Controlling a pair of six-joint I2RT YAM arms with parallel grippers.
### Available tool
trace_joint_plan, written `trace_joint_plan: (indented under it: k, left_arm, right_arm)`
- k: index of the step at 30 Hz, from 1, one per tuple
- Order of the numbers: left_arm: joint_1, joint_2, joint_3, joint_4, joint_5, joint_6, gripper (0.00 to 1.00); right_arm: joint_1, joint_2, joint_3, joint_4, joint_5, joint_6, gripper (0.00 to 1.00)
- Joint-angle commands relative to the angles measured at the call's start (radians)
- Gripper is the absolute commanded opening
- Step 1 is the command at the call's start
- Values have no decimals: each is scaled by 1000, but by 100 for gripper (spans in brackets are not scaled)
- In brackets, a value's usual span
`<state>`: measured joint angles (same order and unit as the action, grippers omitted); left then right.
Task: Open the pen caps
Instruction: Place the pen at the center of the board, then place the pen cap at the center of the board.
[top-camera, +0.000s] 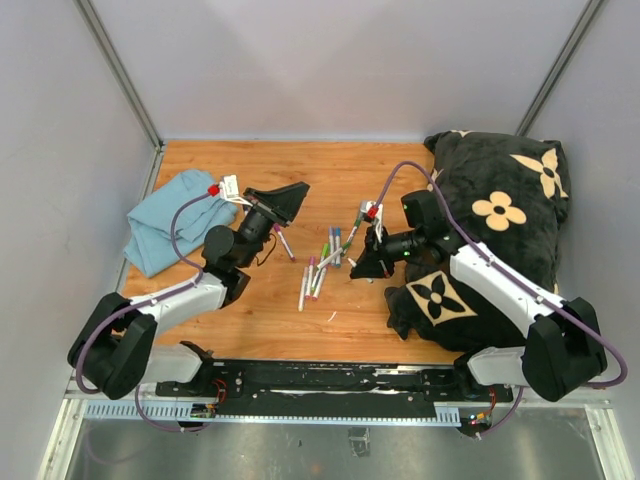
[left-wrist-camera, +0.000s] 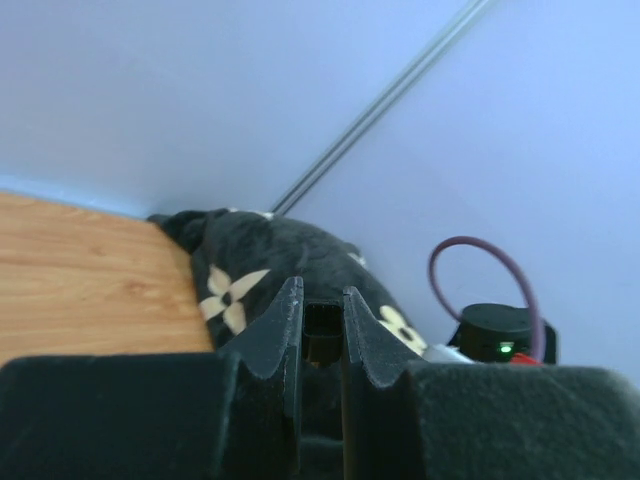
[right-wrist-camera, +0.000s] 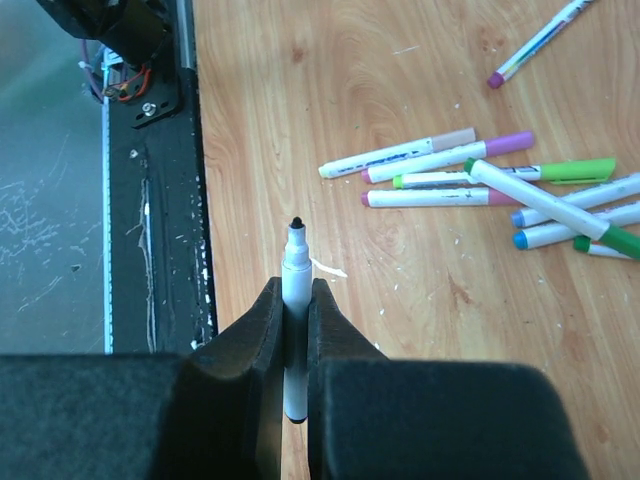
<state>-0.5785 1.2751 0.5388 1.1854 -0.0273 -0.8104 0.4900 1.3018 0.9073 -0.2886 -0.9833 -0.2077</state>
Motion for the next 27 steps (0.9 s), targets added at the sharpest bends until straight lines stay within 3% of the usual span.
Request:
trace_joint_plan:
  k: [1,8,14,19,27]
  left_arm:
    - [66,16,15,-152,77,47,0]
    - [133,258,192,-359,217,55,0]
    - [133,602,620,-687,207,-24,0]
    - [131,896,1022,-996,152,-79,0]
    - [119,1214,1449,-1168,175,-146,0]
  right_arm:
    - [-20,-12,8,-4,99,10,1]
    - [-70,35,76,-4,372,11,2]
    - [-139,288,336,-37,525,-24,4]
    - [-188,571,652,-216,543,-5,6]
    - [-227,828,876,-297,610,45,7]
